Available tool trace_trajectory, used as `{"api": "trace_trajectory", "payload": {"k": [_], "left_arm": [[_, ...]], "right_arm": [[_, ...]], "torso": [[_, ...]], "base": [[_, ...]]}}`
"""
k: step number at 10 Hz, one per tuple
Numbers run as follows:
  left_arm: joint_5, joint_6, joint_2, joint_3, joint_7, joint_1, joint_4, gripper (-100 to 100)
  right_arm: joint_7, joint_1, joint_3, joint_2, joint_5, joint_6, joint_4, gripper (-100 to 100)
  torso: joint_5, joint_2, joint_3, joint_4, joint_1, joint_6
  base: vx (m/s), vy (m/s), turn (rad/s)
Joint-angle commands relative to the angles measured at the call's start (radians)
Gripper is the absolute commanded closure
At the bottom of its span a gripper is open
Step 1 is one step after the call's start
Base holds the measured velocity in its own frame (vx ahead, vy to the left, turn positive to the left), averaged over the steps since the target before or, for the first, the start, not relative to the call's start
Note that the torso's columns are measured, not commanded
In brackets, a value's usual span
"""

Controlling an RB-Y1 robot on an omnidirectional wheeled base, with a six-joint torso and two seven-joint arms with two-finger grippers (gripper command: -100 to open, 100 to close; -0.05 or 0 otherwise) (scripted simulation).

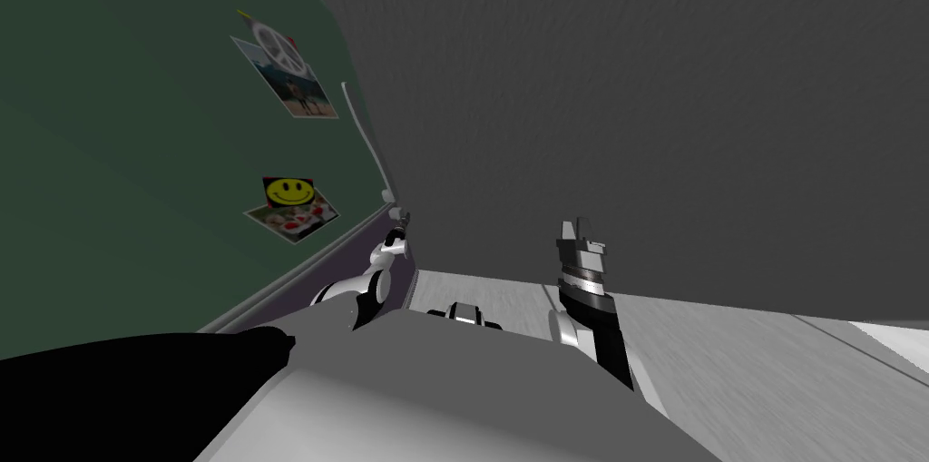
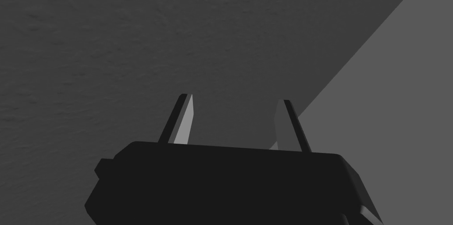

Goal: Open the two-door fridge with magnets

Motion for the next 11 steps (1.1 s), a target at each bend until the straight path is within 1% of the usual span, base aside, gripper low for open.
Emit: {"api": "trace_trajectory", "payload": {"k": [1,2,3,4,5,6,7,8,9,10,11], "left_arm": [[0.027,-0.006,0.001,0.002,-0.029,-0.007,0.011,-100],[-0.020,-0.006,-0.011,-0.019,0.015,0.016,-0.028,100],[-0.041,-0.006,-0.011,-0.019,0.036,0.016,-0.028,100],[-0.073,-0.004,-0.023,-0.043,0.068,0.039,-0.070,100],[-0.103,-0.004,-0.023,-0.043,0.099,0.039,-0.070,100],[-0.128,-0.004,-0.023,-0.043,0.128,0.039,-0.070,100],[-0.159,-0.002,-0.036,-0.067,0.159,0.062,-0.113,100],[-0.187,-0.002,-0.036,-0.067,0.194,0.062,-0.113,100],[-0.214,-0.002,-0.036,-0.067,0.223,0.062,-0.113,100],[-0.245,0.001,-0.049,-0.092,0.252,0.085,-0.155,100],[-0.274,0.001,-0.049,-0.092,0.281,0.085,-0.155,100]], "right_arm": [[0.000,0.000,0.000,0.000,0.000,0.000,0.000,0],[0.000,0.000,0.000,0.000,0.000,0.000,0.000,0],[0.000,0.001,0.000,0.000,0.000,0.000,0.000,0],[0.000,0.000,0.000,0.000,0.000,0.000,0.000,0],[0.000,0.001,0.000,0.000,0.000,0.000,0.000,0],[0.000,0.000,0.000,0.000,0.000,0.000,0.000,0],[0.000,0.000,0.000,0.000,0.000,0.000,0.000,0],[0.000,0.000,0.000,0.000,0.000,0.000,0.000,0],[0.000,0.000,0.000,0.000,0.000,0.000,0.000,0],[0.000,0.000,0.000,0.000,0.000,0.000,0.000,0],[0.000,0.000,0.000,0.000,0.000,0.000,0.000,0]], "torso": [[0.000,0.000,0.000,-0.001,-0.001,-0.003],[0.000,0.000,0.000,-0.001,-0.001,-0.003],[-0.004,0.002,0.001,0.001,-0.004,-0.008],[-0.005,0.003,0.001,0.001,-0.003,-0.005],[-0.005,0.003,0.001,0.002,-0.002,-0.007],[-0.004,0.004,0.002,0.002,0.000,-0.004],[-0.003,0.005,0.002,0.002,0.002,-0.001],[-0.005,0.007,0.003,0.002,0.001,-0.007],[-0.004,0.005,0.003,0.002,0.001,-0.007],[-0.004,0.005,0.002,0.002,0.001,-0.004],[-0.005,0.006,0.002,0.002,-0.001,-0.007]], "base": [[-0.006,0.006,-0.011],[0.070,-0.021,0.299],[0.098,-0.043,0.189],[0.108,-0.061,0.264],[0.083,-0.047,0.159],[0.023,-0.011,0.009],[0.045,-0.007,0.210],[0.064,-0.029,0.160],[0.034,-0.024,0.026],[0.062,-0.034,0.215],[0.070,-0.044,0.174]]}}
